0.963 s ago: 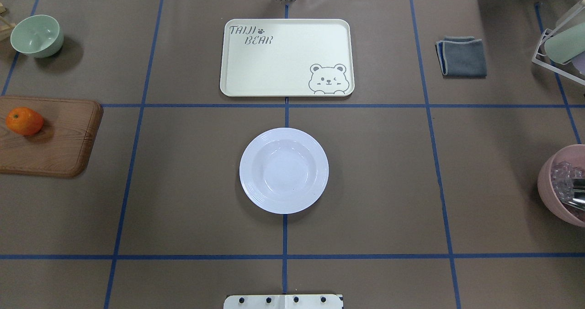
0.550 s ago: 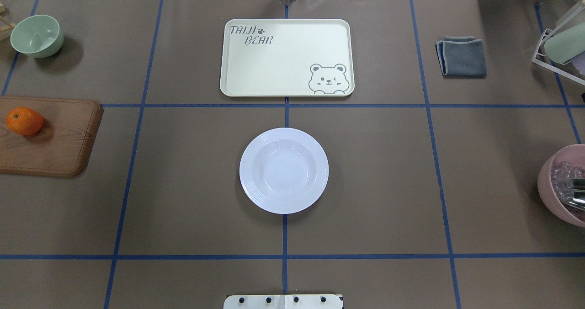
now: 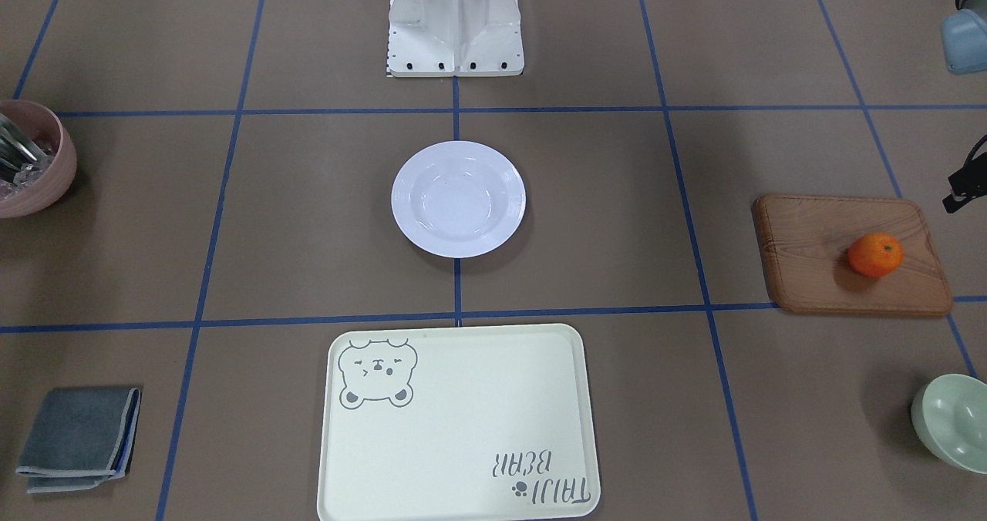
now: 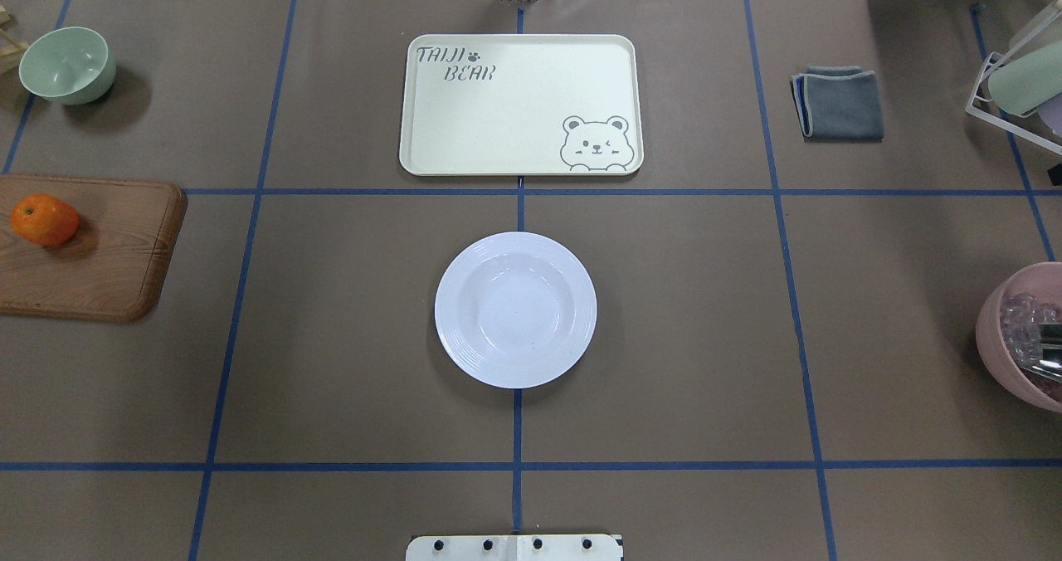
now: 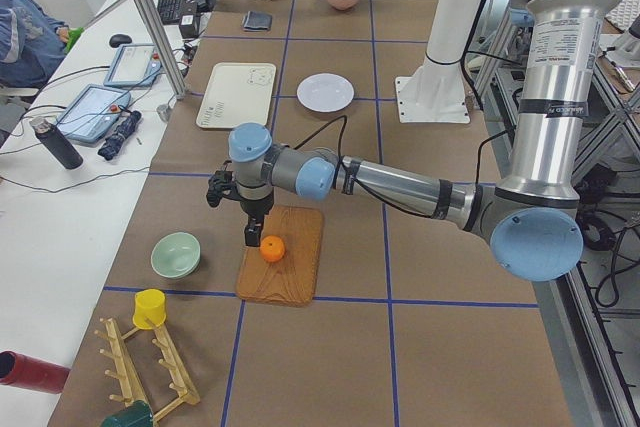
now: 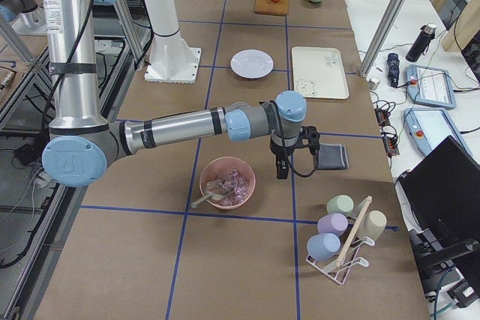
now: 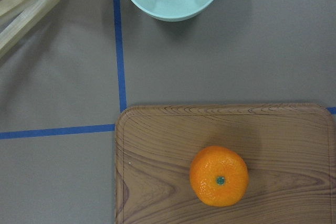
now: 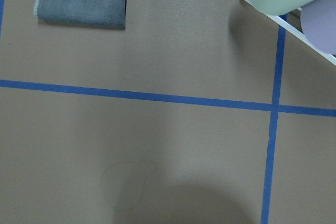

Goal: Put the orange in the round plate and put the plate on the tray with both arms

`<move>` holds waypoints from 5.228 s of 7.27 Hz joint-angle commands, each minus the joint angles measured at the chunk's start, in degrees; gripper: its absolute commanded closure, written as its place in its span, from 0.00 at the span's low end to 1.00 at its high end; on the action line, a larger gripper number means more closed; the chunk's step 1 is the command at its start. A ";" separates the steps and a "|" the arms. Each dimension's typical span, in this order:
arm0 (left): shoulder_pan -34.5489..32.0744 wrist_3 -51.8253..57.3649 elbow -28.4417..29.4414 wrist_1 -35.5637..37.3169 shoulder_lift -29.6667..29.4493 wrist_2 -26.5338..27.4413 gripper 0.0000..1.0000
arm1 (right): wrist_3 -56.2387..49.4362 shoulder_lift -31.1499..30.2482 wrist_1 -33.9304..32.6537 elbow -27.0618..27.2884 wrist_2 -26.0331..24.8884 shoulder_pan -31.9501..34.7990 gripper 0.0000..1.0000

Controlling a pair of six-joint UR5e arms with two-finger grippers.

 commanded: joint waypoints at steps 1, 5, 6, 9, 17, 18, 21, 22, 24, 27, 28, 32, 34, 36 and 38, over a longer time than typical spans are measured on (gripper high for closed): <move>0.57 -0.98 2.46 -0.02 -0.40 0.01 0.01 | 0.24 -0.03 0.34 -0.45 -0.08 -0.08 0.00; 9.25 -13.09 9.38 -14.45 -1.37 3.88 0.01 | 0.42 -0.03 0.43 -0.62 0.01 -0.16 0.00; 9.36 -13.55 11.33 -17.48 -1.72 3.88 0.01 | 0.42 -0.03 0.35 -0.71 0.01 -0.16 0.00; 11.37 -13.38 12.58 -17.69 -1.90 3.88 0.02 | 0.42 -0.03 0.35 -0.71 0.01 -0.16 0.00; 13.40 -14.61 17.50 -17.77 -4.27 3.79 0.02 | 0.51 -0.03 0.35 -0.98 0.01 -0.52 0.00; 13.49 -14.61 18.37 -17.77 -4.45 3.79 0.02 | 0.42 -0.03 0.35 -0.97 0.01 -0.52 0.00; 13.49 -14.70 18.65 -17.77 -4.45 3.71 0.16 | 0.60 -0.03 0.35 -0.54 0.01 -0.52 0.00; 13.49 -15.48 18.56 -17.77 -4.45 3.71 0.49 | 0.60 -0.03 0.35 -0.53 0.01 -0.52 0.00; 13.49 -17.25 16.73 -17.25 -5.14 2.14 1.00 | 0.60 -0.03 0.35 -0.36 0.01 -0.52 0.00; 13.05 -25.65 6.46 -2.25 -12.33 -4.04 1.00 | 0.95 0.32 0.43 -0.36 0.01 -0.52 0.00; 14.70 -33.34 4.78 -2.04 -15.32 -2.72 1.00 | 1.30 0.50 0.43 -0.19 0.01 -0.52 0.00; 32.61 -61.84 3.44 -1.69 -30.16 5.80 1.00 | 1.30 0.76 1.31 -0.01 -0.16 -2.27 0.00; 37.11 -63.74 4.14 7.91 -39.72 11.76 1.00 | 6.55 0.50 5.77 -0.18 -0.34 -3.93 0.00; 42.81 -64.18 6.33 12.28 -44.69 16.95 1.00 | 6.75 0.06 7.03 -0.36 -0.34 -4.47 0.00; 48.01 -64.18 10.71 11.76 -46.36 20.14 1.00 | 6.84 0.06 7.03 -0.36 -0.25 -4.65 0.00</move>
